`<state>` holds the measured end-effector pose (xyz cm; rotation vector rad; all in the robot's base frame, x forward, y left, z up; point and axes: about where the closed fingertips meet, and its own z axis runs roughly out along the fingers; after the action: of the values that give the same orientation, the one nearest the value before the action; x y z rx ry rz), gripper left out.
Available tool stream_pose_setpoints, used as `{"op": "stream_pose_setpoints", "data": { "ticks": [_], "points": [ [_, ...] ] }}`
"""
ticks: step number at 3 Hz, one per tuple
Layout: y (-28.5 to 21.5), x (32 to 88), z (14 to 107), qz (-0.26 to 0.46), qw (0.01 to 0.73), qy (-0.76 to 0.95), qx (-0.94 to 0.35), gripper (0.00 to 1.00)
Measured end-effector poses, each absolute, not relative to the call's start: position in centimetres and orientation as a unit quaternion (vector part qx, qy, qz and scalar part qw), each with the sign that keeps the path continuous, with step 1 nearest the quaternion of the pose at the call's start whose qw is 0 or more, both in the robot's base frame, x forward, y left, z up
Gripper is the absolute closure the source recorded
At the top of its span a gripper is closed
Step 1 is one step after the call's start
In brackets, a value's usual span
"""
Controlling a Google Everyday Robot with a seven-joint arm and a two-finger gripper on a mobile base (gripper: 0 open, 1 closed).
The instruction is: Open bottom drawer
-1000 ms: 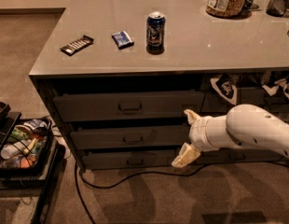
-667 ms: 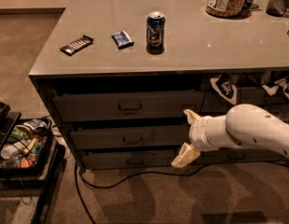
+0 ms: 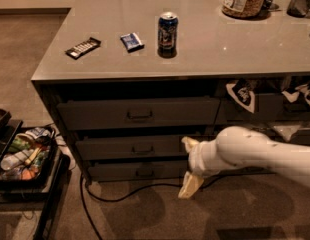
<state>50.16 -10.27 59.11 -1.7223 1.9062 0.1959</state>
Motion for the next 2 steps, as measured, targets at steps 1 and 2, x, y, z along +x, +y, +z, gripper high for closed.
{"op": "stream_pose_setpoints", "data": {
  "ticks": [1,2],
  "points": [
    [-8.59,48.4,52.0,0.076,0.26,0.689,-0.672,0.0],
    [-8.59,48.35,52.06,0.077,0.26,0.689,-0.672,0.0]
  ]
}}
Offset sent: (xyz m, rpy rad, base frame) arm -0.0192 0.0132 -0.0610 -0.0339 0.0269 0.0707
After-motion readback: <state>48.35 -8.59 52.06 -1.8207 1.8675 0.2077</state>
